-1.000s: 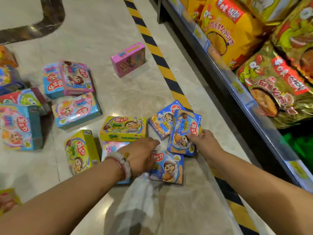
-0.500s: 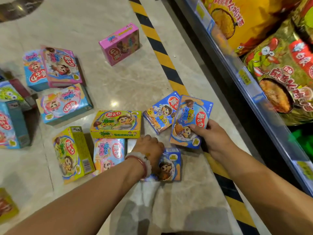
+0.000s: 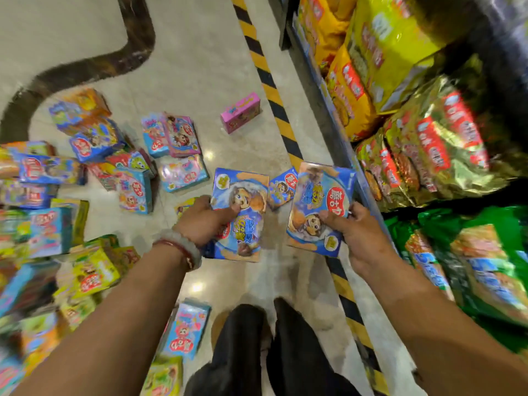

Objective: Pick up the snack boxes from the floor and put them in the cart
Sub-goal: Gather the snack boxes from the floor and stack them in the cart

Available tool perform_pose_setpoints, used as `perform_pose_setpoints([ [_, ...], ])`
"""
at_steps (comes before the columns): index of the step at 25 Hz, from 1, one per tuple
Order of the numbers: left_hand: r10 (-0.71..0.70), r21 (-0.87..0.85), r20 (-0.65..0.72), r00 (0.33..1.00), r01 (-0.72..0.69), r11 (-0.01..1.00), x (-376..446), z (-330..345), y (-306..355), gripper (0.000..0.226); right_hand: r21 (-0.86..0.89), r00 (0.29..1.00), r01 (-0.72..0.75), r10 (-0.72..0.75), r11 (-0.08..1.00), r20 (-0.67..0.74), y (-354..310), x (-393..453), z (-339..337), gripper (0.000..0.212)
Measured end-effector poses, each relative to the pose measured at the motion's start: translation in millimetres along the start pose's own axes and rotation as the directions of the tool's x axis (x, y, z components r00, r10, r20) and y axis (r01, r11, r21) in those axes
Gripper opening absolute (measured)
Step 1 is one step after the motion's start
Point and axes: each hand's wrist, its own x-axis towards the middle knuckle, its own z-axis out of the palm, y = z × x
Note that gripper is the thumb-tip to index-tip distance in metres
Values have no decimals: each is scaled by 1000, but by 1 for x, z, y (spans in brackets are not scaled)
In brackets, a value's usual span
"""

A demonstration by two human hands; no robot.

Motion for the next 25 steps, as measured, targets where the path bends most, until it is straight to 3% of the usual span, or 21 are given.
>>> perform_pose_setpoints([
  [2,-24,-124,-2,1000,23,992,-66,-15,42,59,-14,998,-2,3,1000,60,-48,-61,9,18],
  [6,-1,-290,-45,999,-12,957,-213,-43,127,4,-80,982,25,-10,996,188,-148,-185,18,18],
  [11,90,-395,-123,988,-132,909,-366,-75,192,6,-35,950,6,5,999,311,-232,-310,18,24],
  [16,210,-471,-152,966,-258,844,-451,-92,210,9,-36,933,172,-151,985,326,-260,-395,25,24],
  [20,292,-484,-47,955,-277,830,-493,-103,206,15,34,939,241,-242,970,246,-259,-449,29,21],
  [25,314,-367,119,942,-252,896,-523,-128,192,43,190,943,273,-301,943,140,-227,-510,29,21],
])
